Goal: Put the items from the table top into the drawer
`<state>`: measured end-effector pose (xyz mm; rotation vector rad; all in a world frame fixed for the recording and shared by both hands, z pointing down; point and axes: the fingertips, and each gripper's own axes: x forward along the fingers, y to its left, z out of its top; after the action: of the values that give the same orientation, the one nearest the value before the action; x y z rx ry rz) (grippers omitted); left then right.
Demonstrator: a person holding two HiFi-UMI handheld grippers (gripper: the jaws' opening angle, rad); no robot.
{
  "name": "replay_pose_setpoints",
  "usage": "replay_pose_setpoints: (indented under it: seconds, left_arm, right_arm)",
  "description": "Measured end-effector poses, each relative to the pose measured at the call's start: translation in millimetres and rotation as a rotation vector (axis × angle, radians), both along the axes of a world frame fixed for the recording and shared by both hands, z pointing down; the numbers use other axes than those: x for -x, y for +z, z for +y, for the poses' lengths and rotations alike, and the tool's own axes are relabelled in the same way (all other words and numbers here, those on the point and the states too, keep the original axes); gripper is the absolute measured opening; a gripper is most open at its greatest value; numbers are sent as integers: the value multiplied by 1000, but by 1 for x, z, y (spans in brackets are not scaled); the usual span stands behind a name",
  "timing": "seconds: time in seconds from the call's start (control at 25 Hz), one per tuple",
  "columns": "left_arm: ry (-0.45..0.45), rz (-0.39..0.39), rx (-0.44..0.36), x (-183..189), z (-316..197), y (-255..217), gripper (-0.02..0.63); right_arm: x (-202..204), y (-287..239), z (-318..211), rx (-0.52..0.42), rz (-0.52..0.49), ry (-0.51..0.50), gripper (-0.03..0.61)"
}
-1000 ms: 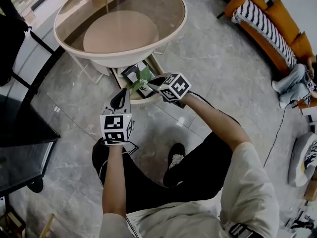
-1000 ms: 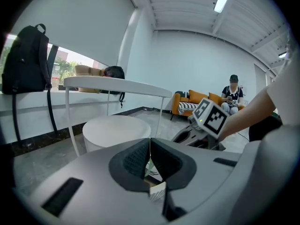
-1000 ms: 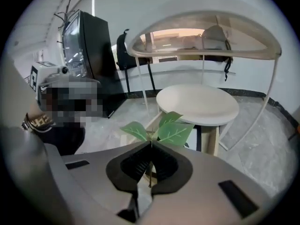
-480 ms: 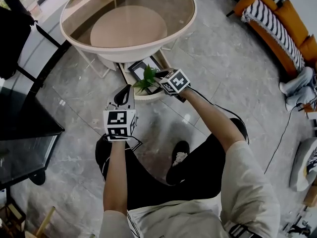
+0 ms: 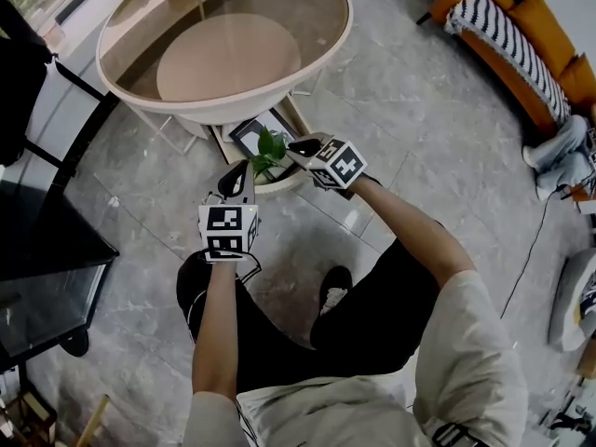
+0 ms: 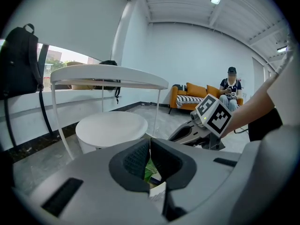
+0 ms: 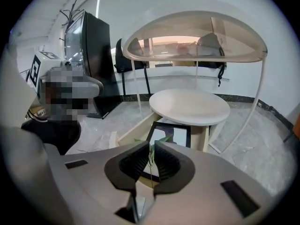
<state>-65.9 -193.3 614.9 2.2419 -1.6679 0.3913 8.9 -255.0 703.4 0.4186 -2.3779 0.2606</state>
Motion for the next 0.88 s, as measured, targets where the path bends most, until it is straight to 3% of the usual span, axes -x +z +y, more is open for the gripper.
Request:
replay_pose_setpoints:
  seconds: [0.4,0.6,0.88]
  left_arm:
    - [-2,8,33,-16,-6,21,23]
    - [15,9,50,-27,-6,38,23]
    - [9,34,57,-50,8,65,23]
  right_arm:
    - [-10,10,14,15,-48,53,38]
    - [-19,11,30,-39,-136,200,34]
    - [-48,34,63,-92,-119,338,32]
